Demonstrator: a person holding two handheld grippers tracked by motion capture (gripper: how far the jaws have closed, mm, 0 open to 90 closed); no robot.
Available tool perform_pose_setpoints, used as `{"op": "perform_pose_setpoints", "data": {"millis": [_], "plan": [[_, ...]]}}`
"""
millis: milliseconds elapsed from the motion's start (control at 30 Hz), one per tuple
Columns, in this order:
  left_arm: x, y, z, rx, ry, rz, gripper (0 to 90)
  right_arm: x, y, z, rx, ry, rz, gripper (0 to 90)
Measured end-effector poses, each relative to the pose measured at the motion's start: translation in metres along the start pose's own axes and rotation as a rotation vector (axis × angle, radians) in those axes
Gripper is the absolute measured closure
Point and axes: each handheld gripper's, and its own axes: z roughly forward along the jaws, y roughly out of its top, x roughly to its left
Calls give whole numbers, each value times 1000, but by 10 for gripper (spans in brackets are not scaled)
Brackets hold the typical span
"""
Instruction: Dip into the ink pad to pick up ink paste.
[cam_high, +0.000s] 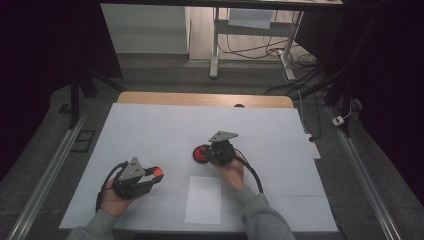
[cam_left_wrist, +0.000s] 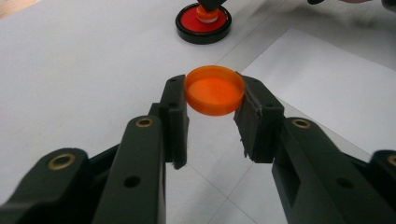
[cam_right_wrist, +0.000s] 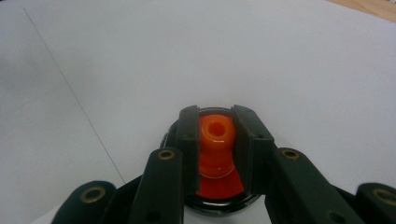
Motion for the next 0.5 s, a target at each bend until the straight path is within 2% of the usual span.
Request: {"op": "perform_pose_setpoints", "data": {"millis": [500], "plan": [[-1,0,-1,0,-2,1,648,2,0,1,9,-19,-6,729]]}}
